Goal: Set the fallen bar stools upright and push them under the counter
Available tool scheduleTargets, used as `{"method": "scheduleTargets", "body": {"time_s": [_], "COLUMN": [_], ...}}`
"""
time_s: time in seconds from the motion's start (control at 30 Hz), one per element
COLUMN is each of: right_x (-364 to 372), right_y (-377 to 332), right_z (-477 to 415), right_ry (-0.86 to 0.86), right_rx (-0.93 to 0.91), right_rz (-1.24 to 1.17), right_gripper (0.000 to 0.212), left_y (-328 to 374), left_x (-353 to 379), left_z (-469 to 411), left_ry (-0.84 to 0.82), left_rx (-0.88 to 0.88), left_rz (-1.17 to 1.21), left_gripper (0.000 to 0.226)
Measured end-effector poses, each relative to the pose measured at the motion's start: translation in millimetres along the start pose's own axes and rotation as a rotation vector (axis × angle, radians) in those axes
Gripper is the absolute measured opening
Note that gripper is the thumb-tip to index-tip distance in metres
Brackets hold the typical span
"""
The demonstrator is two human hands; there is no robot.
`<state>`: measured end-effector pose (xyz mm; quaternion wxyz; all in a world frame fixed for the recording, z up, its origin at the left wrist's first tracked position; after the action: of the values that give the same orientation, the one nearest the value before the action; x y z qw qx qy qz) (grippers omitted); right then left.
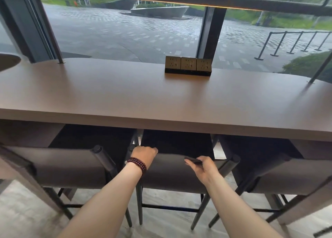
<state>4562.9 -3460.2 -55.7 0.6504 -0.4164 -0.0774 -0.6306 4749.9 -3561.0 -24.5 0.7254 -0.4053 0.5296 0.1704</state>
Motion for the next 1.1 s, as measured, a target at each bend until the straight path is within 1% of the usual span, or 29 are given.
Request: {"method": "scheduleTargets", "body": {"time_s": [0.17, 0.47, 0.63, 0.67, 0.77, 0.83, 0.9, 0.97, 1.0, 1.1], "right_x": [2, 1, -2, -3, -12, -19, -29, -44, -52, -81], "right_y": [3, -2, -6, -8, -21, -30, -41, -56, -64, -102], "right_z": [-4, -4, 0, 2, 13, 21, 27, 31, 33, 38], "right_ry": [-0.022, 0.017, 0.005, -0.002, -0.024, -0.038, -0.043, -0.052, -0.058, -0.070], "right_rx": [0.022, 0.076, 0.077, 0.075, 0.085, 0.091, 0.085, 0.090, 0.100, 0.107], "right_rz": [0.011, 0.059, 0.155, 0.179, 0.276, 0.323, 0.340, 0.357, 0.373, 0.414], "right_gripper": [0.014, 0.016, 0.009, 0.010, 0.019, 0.026, 0.025, 0.016, 0.012, 0.014], "left_y": [-3, -1, -1, -1, 5, 14, 30, 52, 66, 114], "left_x": [-2, -2, 0, 0, -8, -17, -32, -52, -62, -97], "left_z": [-4, 3, 10, 10, 12, 15, 16, 14, 12, 1], "left_ry": [-0.037, -0.100, -0.119, -0.128, -0.150, -0.147, -0.098, 0.005, 0.064, 0.221], "left_rx": [-0.009, -0.026, -0.049, -0.059, -0.091, -0.124, -0.133, -0.101, -0.064, 0.055], "left_rz": [-0.023, 0.009, 0.015, 0.026, 0.083, 0.169, 0.296, 0.422, 0.474, 0.566], "left_gripper": [0.039, 0.032, 0.039, 0.040, 0.043, 0.044, 0.045, 0.044, 0.045, 0.049]}}
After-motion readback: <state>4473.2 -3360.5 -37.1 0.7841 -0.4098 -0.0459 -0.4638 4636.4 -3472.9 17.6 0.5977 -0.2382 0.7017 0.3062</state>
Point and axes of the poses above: each hand's wrist, its own z-axis away from the middle knuckle, its own x-axis out of the palm, y = z × x, the point moved 2 cm from there along -z, towards the middle knuckle, and after that the axes turned 13 degrees about -z, right-handed, at the moved point
